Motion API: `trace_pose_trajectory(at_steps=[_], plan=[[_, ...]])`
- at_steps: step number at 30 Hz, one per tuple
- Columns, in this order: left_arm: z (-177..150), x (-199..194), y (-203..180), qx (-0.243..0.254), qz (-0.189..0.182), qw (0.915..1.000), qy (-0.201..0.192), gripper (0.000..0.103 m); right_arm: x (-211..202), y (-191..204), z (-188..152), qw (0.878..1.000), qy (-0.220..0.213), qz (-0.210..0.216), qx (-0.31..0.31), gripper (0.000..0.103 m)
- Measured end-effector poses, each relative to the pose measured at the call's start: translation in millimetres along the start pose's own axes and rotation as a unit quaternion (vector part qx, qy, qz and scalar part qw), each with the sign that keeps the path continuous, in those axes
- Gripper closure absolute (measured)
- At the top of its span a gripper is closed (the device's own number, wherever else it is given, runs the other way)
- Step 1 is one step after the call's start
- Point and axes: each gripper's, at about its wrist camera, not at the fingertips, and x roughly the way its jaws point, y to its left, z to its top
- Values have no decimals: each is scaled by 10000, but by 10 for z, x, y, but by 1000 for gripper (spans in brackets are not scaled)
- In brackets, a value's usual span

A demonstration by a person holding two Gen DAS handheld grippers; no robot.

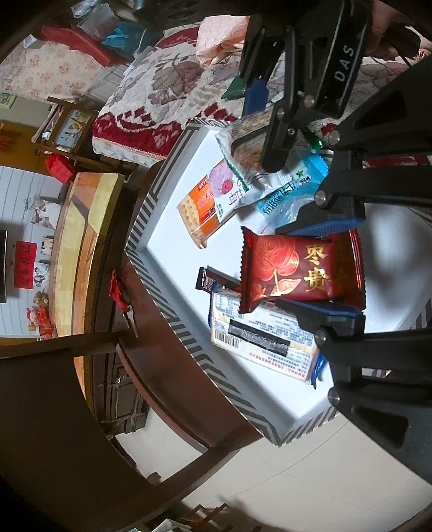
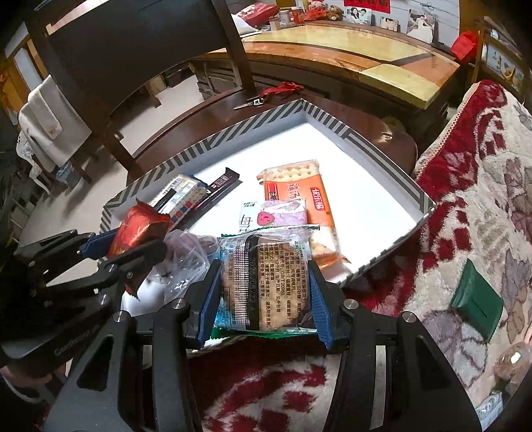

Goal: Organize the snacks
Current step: 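Carry red candy pack and cookie pack over the white tray with both tools, then open both tools to drop red candy and cookie pack into the tray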

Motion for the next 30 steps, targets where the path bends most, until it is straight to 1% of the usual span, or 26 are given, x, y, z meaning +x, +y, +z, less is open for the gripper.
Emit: trace_pose_trajectory(at_steps=[6,15,20,23,26,29,30], plan=[[-1,14,1,4,4,10000,2,67,110,-18,47,10000,74,0,8,55],[41,64,30,-28,43,10000,6,67,271,66,194,9999,133,27,-83,55],[54,90,55,-90,70,9999,33,66,351,84,273,9998,143,130,-33,55],[50,110,82,-172,92,9998,70,66,352,58,284,9997,107,188,113,53],[43,121,95,-200,127,9997,92,65,332,66,261,9998,65,184,109,49],[38,125,91,-203,157,9996,111,62,285,60,248,9996,-8,233,156,47],[34,117,86,-198,176,9996,108,58,266,59,247,9995,-38,251,177,47]])
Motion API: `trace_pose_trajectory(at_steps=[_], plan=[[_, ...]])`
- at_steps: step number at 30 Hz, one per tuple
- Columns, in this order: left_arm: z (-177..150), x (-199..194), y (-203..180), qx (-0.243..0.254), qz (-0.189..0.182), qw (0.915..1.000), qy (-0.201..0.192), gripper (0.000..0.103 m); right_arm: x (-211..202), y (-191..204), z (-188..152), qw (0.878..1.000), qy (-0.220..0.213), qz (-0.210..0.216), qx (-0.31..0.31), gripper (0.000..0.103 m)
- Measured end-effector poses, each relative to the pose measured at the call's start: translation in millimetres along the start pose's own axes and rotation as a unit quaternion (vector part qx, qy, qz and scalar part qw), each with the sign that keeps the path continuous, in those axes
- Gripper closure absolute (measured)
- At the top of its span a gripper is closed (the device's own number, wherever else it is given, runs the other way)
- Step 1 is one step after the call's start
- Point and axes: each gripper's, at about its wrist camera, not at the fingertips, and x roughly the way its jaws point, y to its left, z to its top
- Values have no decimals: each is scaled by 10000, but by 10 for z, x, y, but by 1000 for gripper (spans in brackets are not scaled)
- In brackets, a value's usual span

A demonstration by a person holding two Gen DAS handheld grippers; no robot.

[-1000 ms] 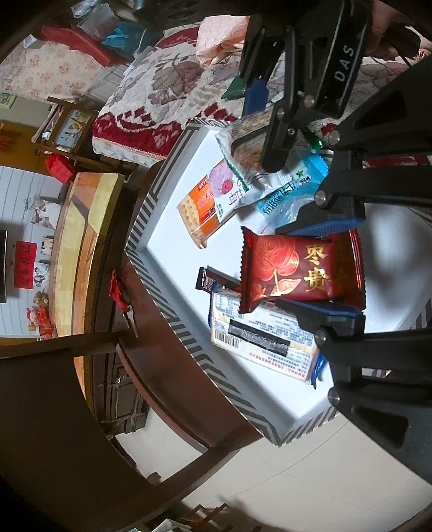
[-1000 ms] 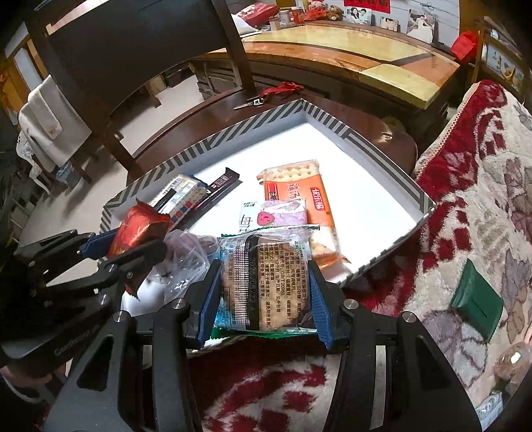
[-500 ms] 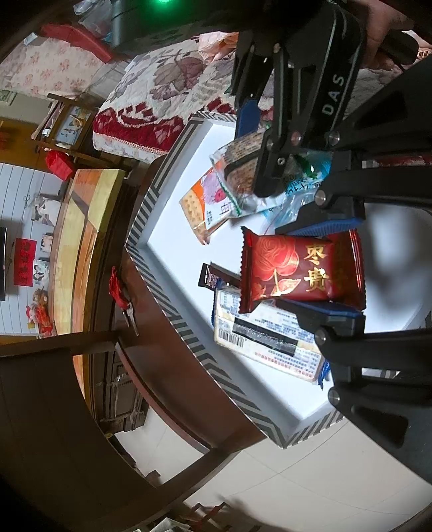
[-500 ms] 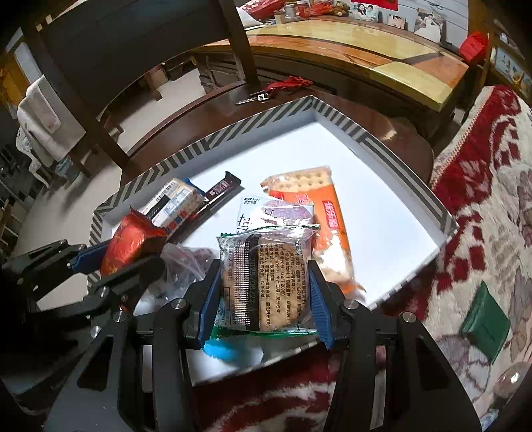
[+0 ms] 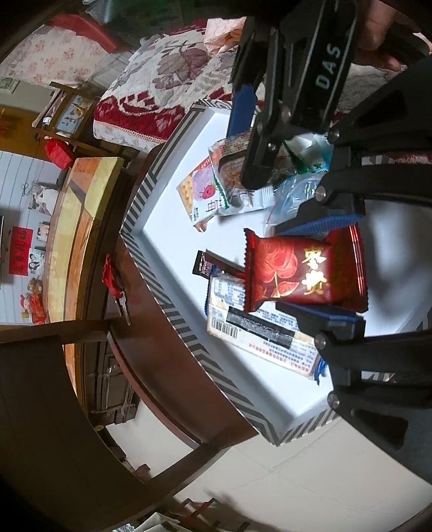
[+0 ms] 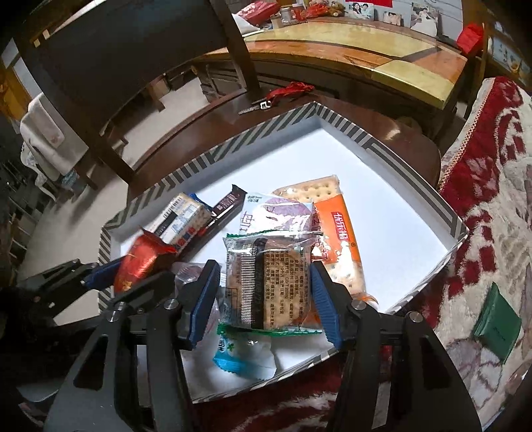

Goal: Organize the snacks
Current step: 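Open both tools to drop red candy and cookie pack into the tray, then move both tools back toward the remaining snacks on the blanket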

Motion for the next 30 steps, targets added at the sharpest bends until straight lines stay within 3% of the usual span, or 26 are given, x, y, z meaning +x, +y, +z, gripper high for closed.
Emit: trace_pose_trajectory(at_steps=[4,6,15,30], plan=[[4,-46,7,-40,13,10000,-59,37,-80,-4,-10,10000,-66,-19,10,47],[5,-65,25,-90,-38,9999,-73,31,-145,-25,-28,9999,-147,-11,68,47],[-31,-162,-58,-8,161,9996,-230,21,-401,-105,-203,9986,-433,-192,220,47],[-136,-341,-289,212,139,9989,-391,19,-729,-250,-594,9955,-712,-355,520,47]])
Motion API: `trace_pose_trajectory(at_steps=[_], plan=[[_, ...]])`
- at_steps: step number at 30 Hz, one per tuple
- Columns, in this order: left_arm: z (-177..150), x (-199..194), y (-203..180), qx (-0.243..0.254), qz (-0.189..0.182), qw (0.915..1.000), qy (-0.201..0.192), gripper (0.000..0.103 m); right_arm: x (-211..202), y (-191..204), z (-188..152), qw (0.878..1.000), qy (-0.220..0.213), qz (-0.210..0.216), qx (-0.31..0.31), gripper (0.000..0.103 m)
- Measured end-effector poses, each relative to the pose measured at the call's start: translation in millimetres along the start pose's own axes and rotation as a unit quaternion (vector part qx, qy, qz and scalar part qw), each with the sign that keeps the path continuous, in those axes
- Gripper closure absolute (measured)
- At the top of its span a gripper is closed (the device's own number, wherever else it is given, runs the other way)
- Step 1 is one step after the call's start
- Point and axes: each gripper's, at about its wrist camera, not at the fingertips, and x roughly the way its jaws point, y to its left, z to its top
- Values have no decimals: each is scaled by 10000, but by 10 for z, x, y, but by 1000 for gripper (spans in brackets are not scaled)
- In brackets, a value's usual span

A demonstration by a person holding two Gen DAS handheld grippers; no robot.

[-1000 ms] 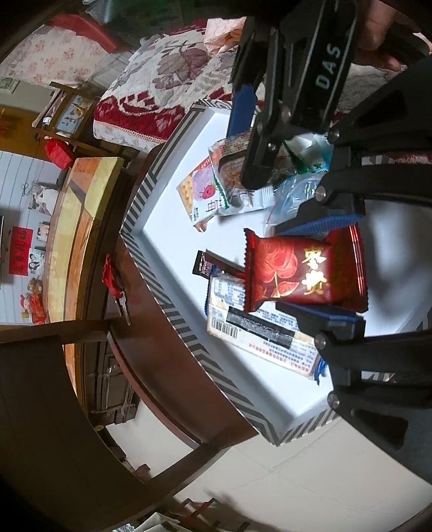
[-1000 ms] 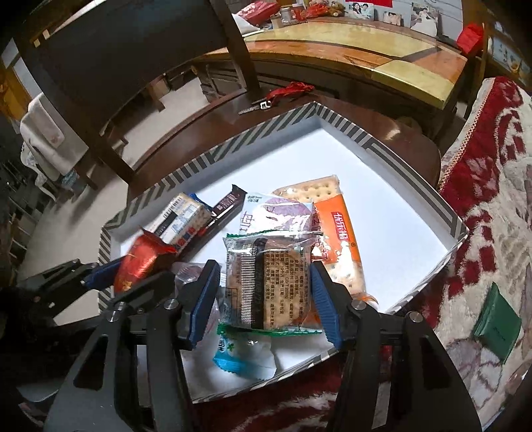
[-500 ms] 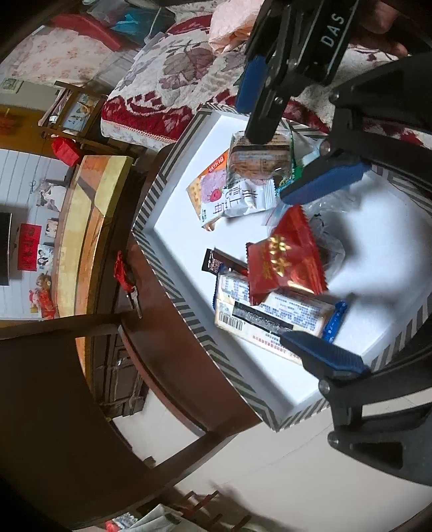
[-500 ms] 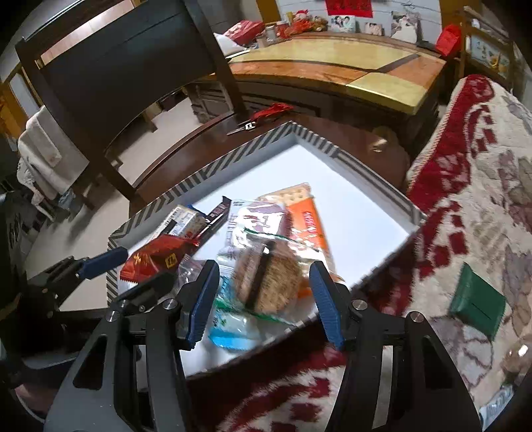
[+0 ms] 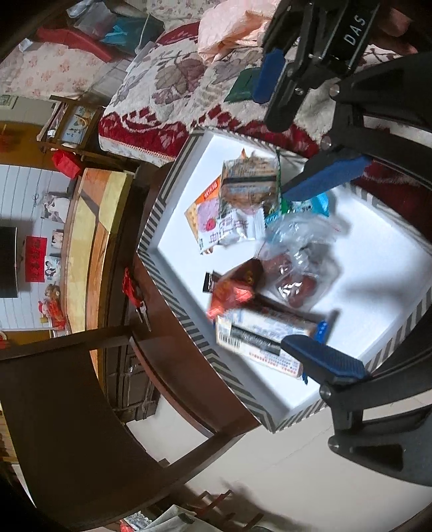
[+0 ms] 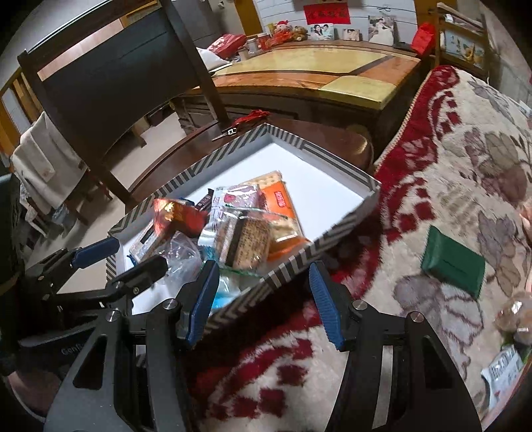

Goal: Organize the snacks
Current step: 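Move both tools back toward the remaining snacks on the blanket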

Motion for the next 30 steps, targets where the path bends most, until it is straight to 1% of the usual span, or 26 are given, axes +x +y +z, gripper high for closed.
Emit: trace_pose_trajectory(at_steps=[5,7,15,18,19,23,25,27,30], plan=[[-70,-94,-134,13,-145,9999,-90,17,-102,-76,-163,9999,-37,-86,101,47],[-113,-126,-209,50,-218,9997,-130,14,-175,-119,-247,9997,-99,-140,165,47],[-264,-231,-560,380,-478,9980,-148,14,-461,-450,-600,9975,-146,-375,577,47],[-336,-297,-665,362,-660,9967,-313,13,-600,-565,-742,9960,-256,-482,714,46],[-362,-313,-699,367,-717,9961,-370,11,-639,-602,-790,9955,-281,-504,750,46],[-504,-350,-866,623,-939,9917,-613,10,-824,-768,-1024,9931,-474,-717,796,46],[-596,-342,-941,777,-1066,9887,-716,10,-924,-844,-1155,9913,-644,-785,837,46],[-676,-306,-1014,945,-1102,9867,-732,9,-1004,-928,-1297,9891,-759,-879,901,46],[-742,-241,-1085,1134,-1131,9850,-641,10,-1081,-1013,-1466,9868,-835,-1037,919,46]])
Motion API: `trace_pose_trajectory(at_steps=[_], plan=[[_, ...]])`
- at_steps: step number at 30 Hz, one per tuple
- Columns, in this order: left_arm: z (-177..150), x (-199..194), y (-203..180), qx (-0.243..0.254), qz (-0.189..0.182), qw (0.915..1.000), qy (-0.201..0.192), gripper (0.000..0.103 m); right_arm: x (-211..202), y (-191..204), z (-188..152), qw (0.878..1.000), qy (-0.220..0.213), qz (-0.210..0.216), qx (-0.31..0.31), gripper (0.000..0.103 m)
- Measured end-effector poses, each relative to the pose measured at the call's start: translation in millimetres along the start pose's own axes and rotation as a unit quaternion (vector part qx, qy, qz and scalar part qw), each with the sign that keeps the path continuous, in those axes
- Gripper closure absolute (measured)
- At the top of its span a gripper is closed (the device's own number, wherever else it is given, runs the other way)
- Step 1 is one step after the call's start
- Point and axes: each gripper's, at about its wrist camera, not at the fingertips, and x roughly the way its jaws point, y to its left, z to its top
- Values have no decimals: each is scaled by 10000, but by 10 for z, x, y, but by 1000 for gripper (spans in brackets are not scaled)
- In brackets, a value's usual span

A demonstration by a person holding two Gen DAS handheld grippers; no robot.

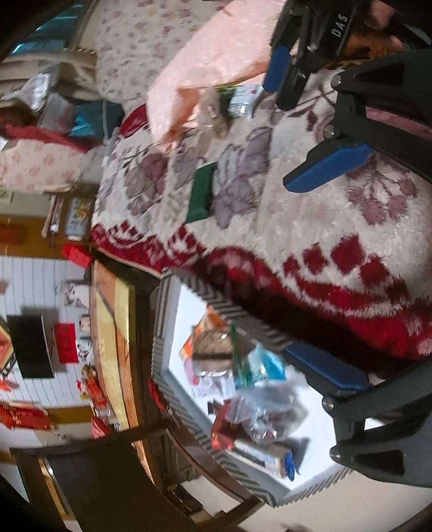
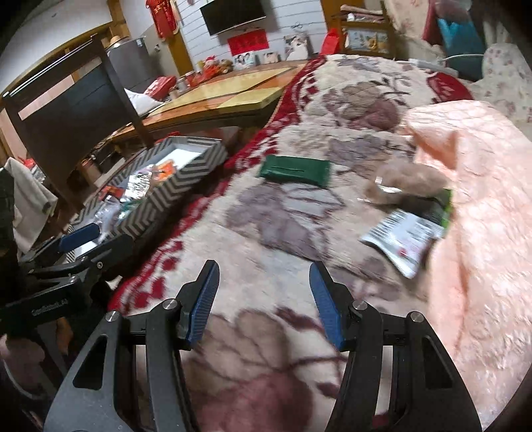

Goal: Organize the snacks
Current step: 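Move both tools back toward the remaining snacks on the blanket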

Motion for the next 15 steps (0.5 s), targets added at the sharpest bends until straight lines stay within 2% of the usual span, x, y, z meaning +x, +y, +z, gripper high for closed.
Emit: trace_pose_trajectory(at_steps=[5,7,10,15], plan=[[-50,35,-10,74,53,9999,-48,8,-102,-171,-117,9996,-236,-103,84,45],[-77,93,-9,101,110,9999,64,8,-97,-212,-147,9996,-211,-136,152,41],[-105,162,-16,100,111,9996,245,8,-70,-251,-183,9996,-154,-104,234,41],[-128,173,-54,214,95,9994,246,8,-77,-298,-216,9993,-177,-123,310,41]])
